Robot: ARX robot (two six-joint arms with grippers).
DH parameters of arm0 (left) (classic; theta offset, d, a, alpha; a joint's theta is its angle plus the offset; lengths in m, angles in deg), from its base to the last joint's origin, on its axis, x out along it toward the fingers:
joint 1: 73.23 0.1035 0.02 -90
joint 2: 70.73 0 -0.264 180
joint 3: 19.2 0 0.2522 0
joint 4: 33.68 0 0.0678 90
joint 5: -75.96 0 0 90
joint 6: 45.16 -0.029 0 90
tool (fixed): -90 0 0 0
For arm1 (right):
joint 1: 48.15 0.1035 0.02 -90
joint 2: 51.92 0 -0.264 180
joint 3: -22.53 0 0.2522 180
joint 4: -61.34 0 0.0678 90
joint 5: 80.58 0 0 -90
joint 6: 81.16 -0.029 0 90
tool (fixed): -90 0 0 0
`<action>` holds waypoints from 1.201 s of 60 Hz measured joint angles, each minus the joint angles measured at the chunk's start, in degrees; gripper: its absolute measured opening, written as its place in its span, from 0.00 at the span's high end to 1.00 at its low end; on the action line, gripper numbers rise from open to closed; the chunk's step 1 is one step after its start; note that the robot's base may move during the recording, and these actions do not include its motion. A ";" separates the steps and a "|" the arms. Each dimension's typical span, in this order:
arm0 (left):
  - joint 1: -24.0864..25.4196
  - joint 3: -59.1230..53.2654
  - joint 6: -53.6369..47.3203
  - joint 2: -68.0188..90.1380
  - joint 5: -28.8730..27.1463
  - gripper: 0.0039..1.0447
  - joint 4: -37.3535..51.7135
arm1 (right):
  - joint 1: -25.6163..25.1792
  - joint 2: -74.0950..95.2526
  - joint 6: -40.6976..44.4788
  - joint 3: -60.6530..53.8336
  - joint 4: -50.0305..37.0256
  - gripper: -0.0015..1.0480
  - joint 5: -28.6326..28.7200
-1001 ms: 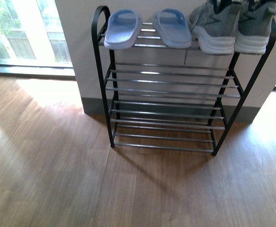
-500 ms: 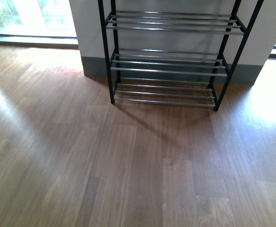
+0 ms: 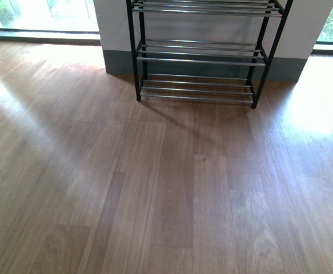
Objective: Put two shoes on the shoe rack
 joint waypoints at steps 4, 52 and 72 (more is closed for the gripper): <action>0.00 0.00 0.02 0.00 0.00 0.09 0.00 | 0.00 -0.04 0.00 0.00 0.00 0.09 0.00; 0.13 -0.02 0.04 0.00 -0.81 0.09 0.00 | 0.00 -0.02 0.02 0.00 0.02 0.09 0.76; 0.04 -0.02 0.02 0.00 -0.17 0.09 0.00 | -0.11 -0.13 0.00 0.00 0.02 0.09 0.37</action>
